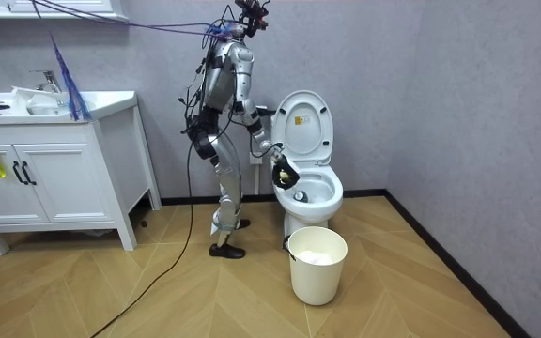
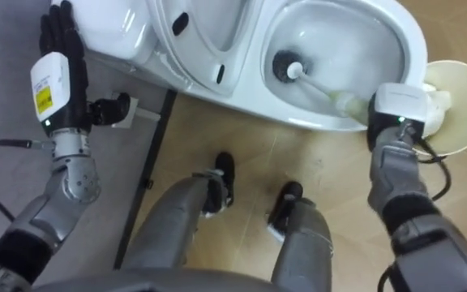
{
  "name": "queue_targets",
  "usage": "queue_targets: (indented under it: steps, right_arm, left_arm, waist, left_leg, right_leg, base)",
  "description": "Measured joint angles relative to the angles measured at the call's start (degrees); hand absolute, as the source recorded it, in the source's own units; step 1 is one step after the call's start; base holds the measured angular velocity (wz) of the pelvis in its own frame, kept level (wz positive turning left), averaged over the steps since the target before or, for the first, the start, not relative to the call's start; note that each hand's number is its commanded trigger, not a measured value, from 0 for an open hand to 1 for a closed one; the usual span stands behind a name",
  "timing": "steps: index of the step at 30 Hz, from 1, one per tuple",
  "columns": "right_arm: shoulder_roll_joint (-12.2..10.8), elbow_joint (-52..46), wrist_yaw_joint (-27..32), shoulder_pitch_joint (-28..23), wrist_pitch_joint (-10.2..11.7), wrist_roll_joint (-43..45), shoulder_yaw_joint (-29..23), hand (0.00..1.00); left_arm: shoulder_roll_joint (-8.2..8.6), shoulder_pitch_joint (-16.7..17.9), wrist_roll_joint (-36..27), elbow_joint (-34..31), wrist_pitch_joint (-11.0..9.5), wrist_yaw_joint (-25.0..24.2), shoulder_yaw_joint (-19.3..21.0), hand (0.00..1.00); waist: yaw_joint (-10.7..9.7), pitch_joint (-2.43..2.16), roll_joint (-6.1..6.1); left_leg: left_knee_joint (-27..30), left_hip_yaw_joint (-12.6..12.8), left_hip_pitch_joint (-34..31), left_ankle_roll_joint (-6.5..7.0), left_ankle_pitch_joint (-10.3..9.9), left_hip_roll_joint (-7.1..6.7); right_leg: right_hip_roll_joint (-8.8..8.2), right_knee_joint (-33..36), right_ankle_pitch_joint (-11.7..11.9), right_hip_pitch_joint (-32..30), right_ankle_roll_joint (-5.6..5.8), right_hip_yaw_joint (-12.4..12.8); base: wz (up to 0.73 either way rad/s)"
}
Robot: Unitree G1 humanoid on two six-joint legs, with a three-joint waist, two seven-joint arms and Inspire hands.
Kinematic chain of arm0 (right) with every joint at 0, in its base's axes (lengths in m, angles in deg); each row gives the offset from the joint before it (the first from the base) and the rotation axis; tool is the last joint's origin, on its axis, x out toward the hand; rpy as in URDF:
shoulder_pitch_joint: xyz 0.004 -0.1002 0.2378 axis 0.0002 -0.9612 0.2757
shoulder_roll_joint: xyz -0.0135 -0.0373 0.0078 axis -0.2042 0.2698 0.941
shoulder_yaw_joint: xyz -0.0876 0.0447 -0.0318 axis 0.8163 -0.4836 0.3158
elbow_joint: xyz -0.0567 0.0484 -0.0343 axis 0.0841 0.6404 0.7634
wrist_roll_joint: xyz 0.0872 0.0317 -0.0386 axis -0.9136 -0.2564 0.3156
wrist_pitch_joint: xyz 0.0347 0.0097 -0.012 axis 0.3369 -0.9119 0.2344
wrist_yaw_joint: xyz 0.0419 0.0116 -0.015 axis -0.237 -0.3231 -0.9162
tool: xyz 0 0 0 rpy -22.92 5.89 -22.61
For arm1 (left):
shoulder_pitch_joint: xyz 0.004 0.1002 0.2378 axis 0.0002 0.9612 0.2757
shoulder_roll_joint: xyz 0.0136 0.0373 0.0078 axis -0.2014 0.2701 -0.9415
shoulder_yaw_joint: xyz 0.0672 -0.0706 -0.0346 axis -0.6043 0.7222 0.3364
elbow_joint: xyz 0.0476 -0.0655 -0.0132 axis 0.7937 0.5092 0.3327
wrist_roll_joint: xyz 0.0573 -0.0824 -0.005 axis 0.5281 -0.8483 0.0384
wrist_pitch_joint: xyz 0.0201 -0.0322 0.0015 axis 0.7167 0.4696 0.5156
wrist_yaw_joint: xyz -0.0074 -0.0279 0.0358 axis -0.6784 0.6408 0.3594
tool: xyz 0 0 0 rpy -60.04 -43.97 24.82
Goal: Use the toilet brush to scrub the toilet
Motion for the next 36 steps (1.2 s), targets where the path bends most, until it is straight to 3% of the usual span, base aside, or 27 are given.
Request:
queue_targets:
  steps: [2,8,15,17,21,25,29,31,33,35,36]
  right_arm:
    - [-1.64,-2.76,-0.34,-2.06,-2.13,0.22,-0.02,1.00]
    - [-3.27,-3.55,-0.65,-2.09,-4.31,-0.18,-0.12,1.00]
    - [-3.68,-3.51,-0.18,-2.71,-4.41,-1.76,-0.17,1.00]
    - [-3.80,-3.53,-0.04,-3.12,-4.41,-2.10,-0.18,1.00]
    - [-3.82,-3.43,-0.04,-4.18,-4.10,-2.63,-0.17,1.00]
    - [-4.41,-3.44,-0.56,-6.45,-2.97,-3.46,-0.70,1.00]
    - [-5.44,-3.44,-2.49,-8.02,-1.59,-4.79,-2.43,1.00]
    - [-5.57,-4.74,-3.38,-9.68,-0.93,-4.54,-3.53,1.00]
    - [-6.01,-5.47,-4.22,-11.61,-0.26,-4.53,-4.10,1.00]
    - [-6.13,-7.25,-5.72,-14.31,0.30,-4.52,-4.60,1.00]
    - [-6.25,-7.78,-6.13,-14.80,0.41,-4.45,-4.76,1.00]
  left_arm:
    - [0.23,1.18,0.03,0.03,0.38,0.16,0.00,0.00]
    - [2.02,1.58,-0.58,0.14,1.75,2.60,0.01,0.00]
    - [2.93,2.28,-0.55,0.16,3.96,3.06,-0.20,0.00]
    - [2.92,2.97,-0.92,0.26,4.16,2.40,-0.08,0.00]
    - [2.88,3.31,-2.64,1.49,3.71,1.25,-0.21,0.00]
    - [2.72,3.80,-2.52,5.01,1.85,0.29,0.77,0.00]
    - [2.63,4.13,-2.57,6.89,1.24,-1.21,2.17,0.00]
    - [2.06,4.96,-2.55,7.11,1.22,-2.69,2.57,0.00]
    - [1.80,7.18,-2.60,7.24,1.21,-4.59,3.89,0.00]
    - [1.80,9.68,-2.51,7.51,1.20,-5.90,5.37,0.00]
    - [1.86,10.26,-2.42,7.67,1.17,-6.17,5.94,0.00]
  waist:
    - [-0.08,-0.32,0.51]
    - [-0.35,-0.36,1.18]
    - [-0.84,-0.27,1.34]
    - [-1.63,-0.22,1.25]
    - [-2.16,0.03,0.73]
    - [-2.10,0.30,-0.47]
    - [-2.52,0.25,-1.18]
    - [-2.61,0.14,-1.31]
    - [-2.80,-0.27,-1.53]
    - [-2.72,-1.12,-2.85]
    - [-2.72,-1.25,-3.06]
  left_leg:
    - [-0.43,0.02,0.89,-0.11,0.06,0.06]
    - [-0.96,0.28,1.07,-0.37,0.18,0.62]
    - [-1.86,1.26,2.81,-0.45,0.16,0.81]
    - [-2.37,1.12,4.14,-0.46,0.18,0.04]
    - [-3.90,1.51,7.48,-0.50,0.20,-0.23]
    - [-5.06,1.94,11.52,-0.52,0.21,-0.65]
    - [-5.04,1.82,13.75,-0.52,0.20,-0.92]
    - [-5.09,1.79,15.08,-0.54,0.18,-0.90]
    - [-5.21,1.66,17.12,-1.21,-0.45,-0.67]
    - [-5.86,1.67,19.63,-1.37,-0.60,-0.69]
    - [-6.13,1.64,20.27,-1.48,-0.67,-0.68]
  right_leg:
    - [0.53,-0.85,0.18,0.77,-0.06,-0.04]
    - [0.78,-1.91,0.49,1.12,-0.33,-0.15]
    - [0.74,-2.01,0.40,2.41,-0.41,0.02]
    - [0.37,-1.87,0.02,3.44,-0.20,0.11]
    - [-0.04,-3.12,-0.25,6.36,0.14,0.10]
    - [-0.31,-3.87,-0.57,9.91,0.52,0.44]
    - [-0.41,-4.39,-0.83,12.46,0.61,0.32]
    - [-0.10,-5.52,-0.80,14.30,0.69,0.09]
    - [0.61,-7.13,-0.62,17.07,0.77,-0.04]
    - [0.82,-8.35,-0.62,19.81,0.77,0.03]
    - [0.92,-8.73,-0.62,20.52,0.77,0.00]
  base:
    - [-0.07]
    - [-0.01]
    - [-0.02]
    - [0.06]
    - [0.01]
    - [-0.03]
    - [-0.02]
    - [0.00]
    - [-0.02]
    - [0.00]
    - [0.00]
